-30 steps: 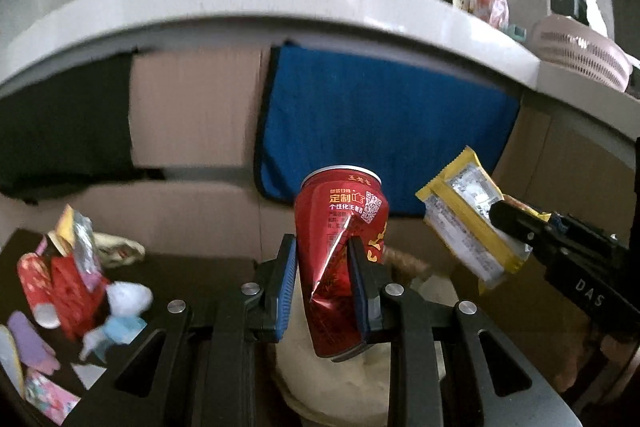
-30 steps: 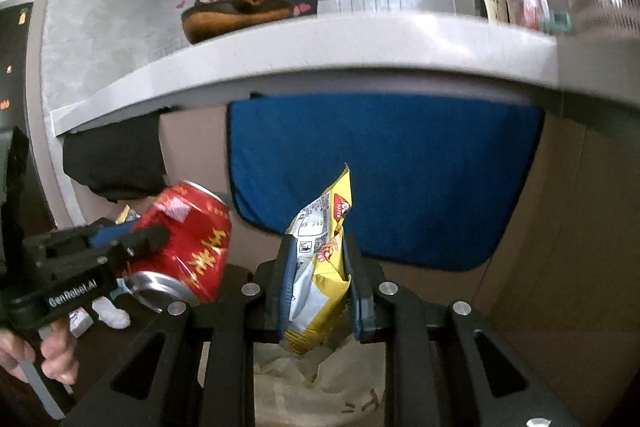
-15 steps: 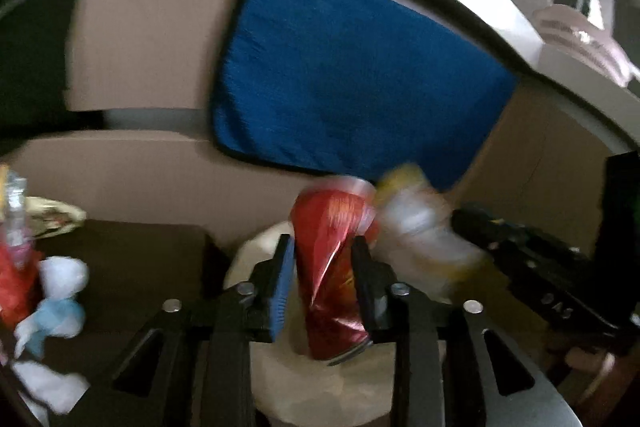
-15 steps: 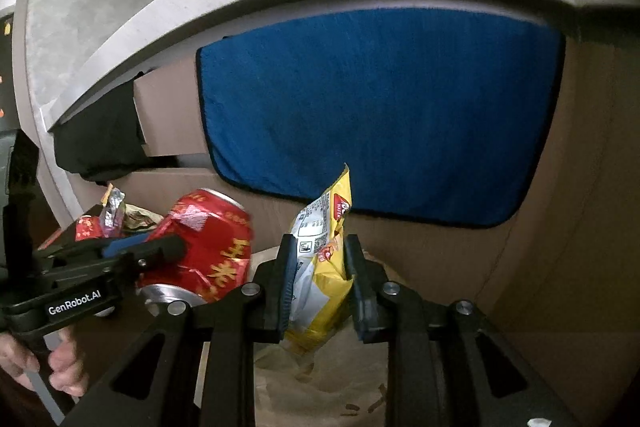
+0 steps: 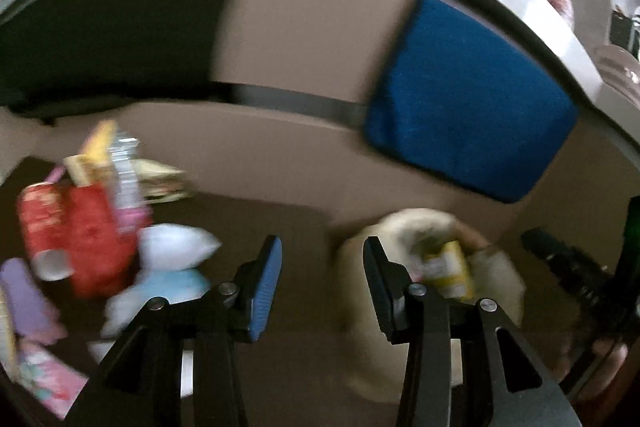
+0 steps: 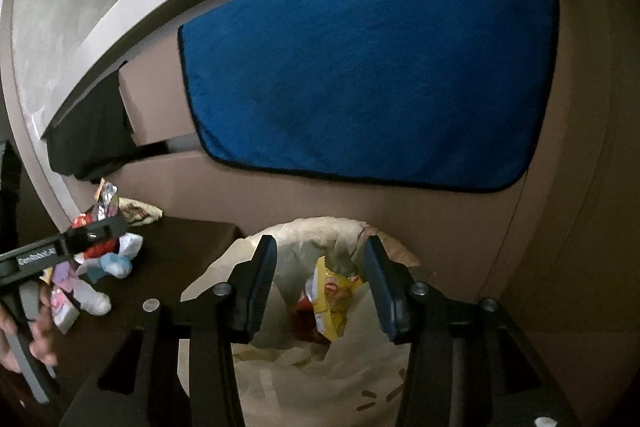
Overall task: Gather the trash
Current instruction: 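Open both tools over the bin to drop the can and wrapper, then grasp the glittery round sponge with the left tool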
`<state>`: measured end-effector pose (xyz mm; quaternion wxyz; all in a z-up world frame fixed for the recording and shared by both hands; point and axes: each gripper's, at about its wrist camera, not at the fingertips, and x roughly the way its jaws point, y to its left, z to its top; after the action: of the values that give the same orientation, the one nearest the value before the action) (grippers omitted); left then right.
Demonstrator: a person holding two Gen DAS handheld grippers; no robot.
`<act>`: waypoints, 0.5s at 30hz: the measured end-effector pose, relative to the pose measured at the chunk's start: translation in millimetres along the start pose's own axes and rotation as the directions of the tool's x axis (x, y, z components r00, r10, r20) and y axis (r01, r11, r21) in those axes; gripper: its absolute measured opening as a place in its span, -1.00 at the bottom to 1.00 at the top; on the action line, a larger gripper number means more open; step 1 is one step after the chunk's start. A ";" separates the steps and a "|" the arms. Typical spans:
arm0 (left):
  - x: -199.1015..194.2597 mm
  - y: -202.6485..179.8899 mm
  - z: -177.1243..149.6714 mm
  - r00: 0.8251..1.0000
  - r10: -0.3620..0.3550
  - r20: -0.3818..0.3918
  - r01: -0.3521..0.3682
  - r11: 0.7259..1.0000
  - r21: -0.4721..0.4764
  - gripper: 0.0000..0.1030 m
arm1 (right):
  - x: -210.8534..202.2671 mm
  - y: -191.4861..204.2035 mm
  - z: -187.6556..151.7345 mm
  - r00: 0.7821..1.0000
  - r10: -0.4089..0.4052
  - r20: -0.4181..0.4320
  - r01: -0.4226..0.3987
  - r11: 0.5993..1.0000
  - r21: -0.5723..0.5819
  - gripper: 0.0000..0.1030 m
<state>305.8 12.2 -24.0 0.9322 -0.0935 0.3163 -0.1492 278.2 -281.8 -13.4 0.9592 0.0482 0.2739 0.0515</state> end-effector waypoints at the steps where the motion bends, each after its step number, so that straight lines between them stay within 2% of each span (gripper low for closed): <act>1: -9.1 14.9 -2.6 1.000 0.023 0.004 -0.022 1.000 -0.014 -0.15 | 0.1 3.7 0.2 1.000 0.001 0.000 -0.001 1.000 -0.005 -0.16; 5: -45.7 71.7 -8.8 0.992 0.118 0.033 -0.116 0.991 -0.061 -0.15 | -3.4 24.6 2.5 0.999 0.028 0.015 -0.028 1.000 -0.013 -0.16; 8: -78.7 116.8 -13.3 0.980 0.194 0.049 -0.190 0.978 -0.084 -0.15 | -4.1 51.8 6.1 0.996 0.081 0.028 -0.080 0.996 -0.035 -0.16; 11: -111.0 165.8 -20.6 0.972 0.231 0.052 -0.223 0.965 -0.135 -0.15 | 0.4 87.7 9.2 0.987 0.156 0.028 -0.154 0.986 -0.057 -0.16; 15: -141.6 220.4 -39.1 0.971 0.237 0.019 -0.228 0.949 -0.216 -0.15 | 11.7 141.7 8.7 0.968 0.250 -0.008 -0.250 0.962 -0.111 -0.17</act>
<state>223.0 263.6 -34.3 0.9348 -0.1581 0.3182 -0.0015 282.4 -140.6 5.0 0.9470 0.0292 0.2596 0.1870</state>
